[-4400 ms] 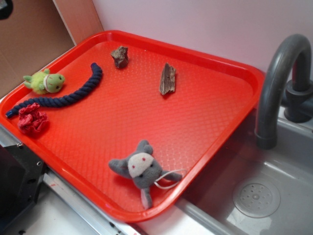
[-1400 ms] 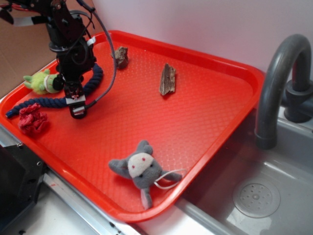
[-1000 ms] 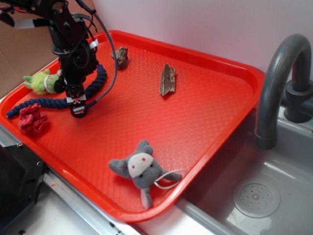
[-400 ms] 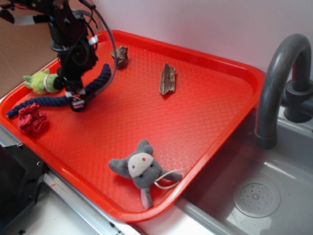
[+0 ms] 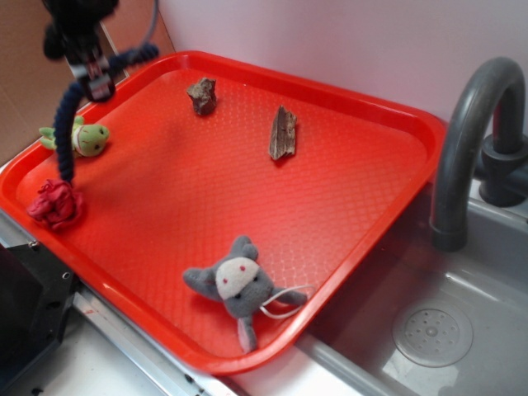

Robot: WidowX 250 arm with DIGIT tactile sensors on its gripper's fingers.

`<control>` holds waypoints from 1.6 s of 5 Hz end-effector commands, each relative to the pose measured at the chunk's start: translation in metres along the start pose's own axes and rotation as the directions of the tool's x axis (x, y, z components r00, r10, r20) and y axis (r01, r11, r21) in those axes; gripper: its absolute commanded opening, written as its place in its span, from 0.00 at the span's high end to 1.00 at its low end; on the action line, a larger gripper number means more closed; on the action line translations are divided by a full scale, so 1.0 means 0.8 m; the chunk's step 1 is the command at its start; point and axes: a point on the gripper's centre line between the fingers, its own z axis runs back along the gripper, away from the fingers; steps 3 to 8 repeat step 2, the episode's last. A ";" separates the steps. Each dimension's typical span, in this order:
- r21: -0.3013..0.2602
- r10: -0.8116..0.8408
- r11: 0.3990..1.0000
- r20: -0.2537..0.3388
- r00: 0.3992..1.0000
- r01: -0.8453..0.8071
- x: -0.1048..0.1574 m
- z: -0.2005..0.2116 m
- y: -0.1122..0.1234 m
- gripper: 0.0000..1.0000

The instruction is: Grab the blue rope.

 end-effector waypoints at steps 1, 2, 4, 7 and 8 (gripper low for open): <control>-0.112 0.190 0.978 0.159 0.969 -0.174 0.007 0.146 -0.008 1.00; -0.206 0.272 0.946 0.082 0.959 -0.251 0.018 0.139 -0.005 1.00; -0.206 0.272 0.946 0.082 0.959 -0.251 0.018 0.139 -0.005 1.00; -0.206 0.272 0.946 0.082 0.959 -0.251 0.018 0.139 -0.005 1.00; -0.206 0.272 0.946 0.082 0.959 -0.251 0.018 0.139 -0.005 1.00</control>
